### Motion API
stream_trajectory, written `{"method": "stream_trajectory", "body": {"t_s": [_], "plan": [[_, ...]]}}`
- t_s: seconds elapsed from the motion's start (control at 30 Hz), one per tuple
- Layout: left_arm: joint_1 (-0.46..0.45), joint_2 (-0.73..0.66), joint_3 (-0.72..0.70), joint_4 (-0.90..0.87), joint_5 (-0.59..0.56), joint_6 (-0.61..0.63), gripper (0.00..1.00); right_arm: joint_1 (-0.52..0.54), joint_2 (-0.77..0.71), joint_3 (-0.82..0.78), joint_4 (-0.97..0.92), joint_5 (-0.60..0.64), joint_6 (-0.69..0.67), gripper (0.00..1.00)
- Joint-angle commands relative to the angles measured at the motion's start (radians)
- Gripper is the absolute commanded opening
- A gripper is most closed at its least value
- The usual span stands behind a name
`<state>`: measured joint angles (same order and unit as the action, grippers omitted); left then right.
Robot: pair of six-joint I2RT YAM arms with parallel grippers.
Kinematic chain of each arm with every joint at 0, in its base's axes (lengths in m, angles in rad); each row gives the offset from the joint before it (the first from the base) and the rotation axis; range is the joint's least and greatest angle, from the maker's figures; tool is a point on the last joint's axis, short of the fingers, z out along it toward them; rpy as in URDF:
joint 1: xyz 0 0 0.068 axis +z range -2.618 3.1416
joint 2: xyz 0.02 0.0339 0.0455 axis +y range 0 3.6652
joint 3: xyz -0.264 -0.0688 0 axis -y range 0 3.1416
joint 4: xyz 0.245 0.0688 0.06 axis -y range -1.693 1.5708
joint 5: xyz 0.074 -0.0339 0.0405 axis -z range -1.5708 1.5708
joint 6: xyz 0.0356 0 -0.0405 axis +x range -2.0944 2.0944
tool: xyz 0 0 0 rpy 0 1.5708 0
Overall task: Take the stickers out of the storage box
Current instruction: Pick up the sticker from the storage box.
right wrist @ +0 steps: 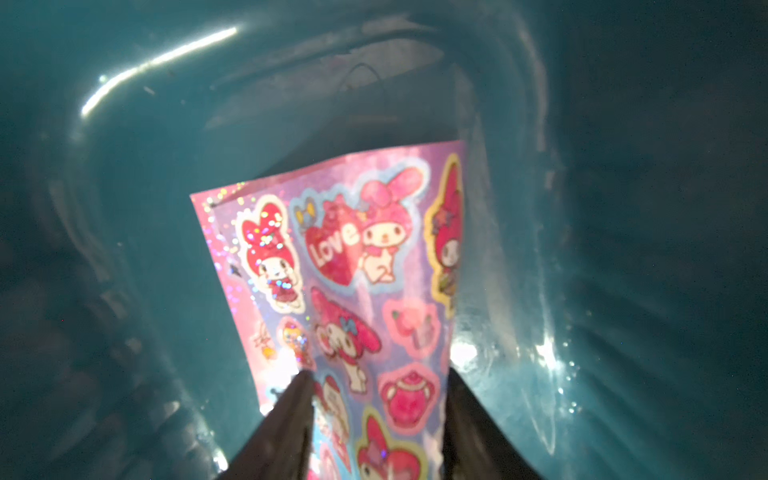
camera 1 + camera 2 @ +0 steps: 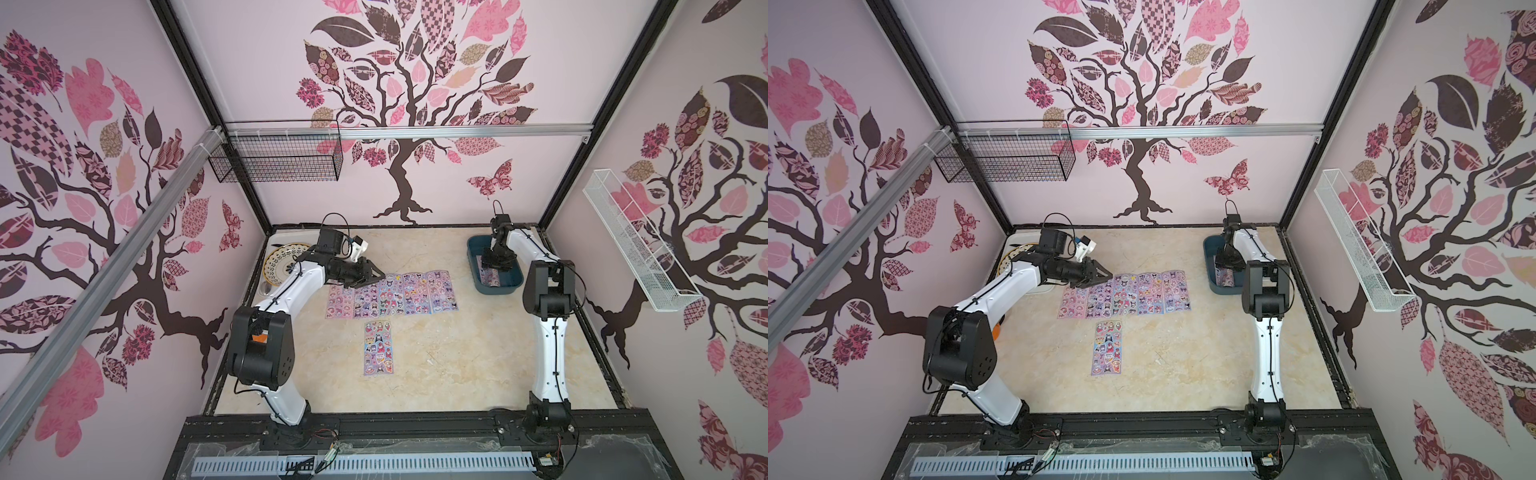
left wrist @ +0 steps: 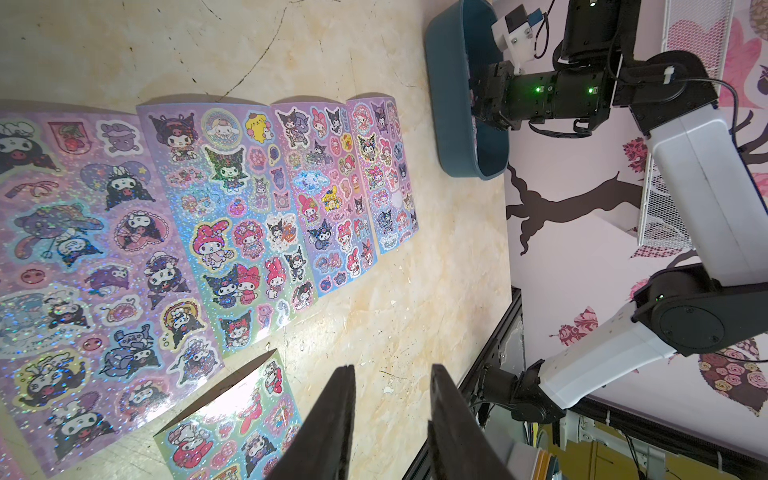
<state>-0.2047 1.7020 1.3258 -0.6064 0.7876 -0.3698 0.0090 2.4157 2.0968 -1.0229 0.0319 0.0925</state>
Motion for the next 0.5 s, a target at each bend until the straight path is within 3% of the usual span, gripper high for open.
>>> {"method": "stream_trajectory", "body": {"t_s": [0.0,0.47], "plan": [[0.003,0.008,-0.011,0.017,0.007,0.002,0.36,0.0,-0.067,-0.014,-0.01,-0.026,0.01,0.46],[0.003,0.015,-0.012,0.016,0.007,0.0,0.36,-0.032,-0.211,-0.138,0.107,-0.137,0.059,0.43]]}}
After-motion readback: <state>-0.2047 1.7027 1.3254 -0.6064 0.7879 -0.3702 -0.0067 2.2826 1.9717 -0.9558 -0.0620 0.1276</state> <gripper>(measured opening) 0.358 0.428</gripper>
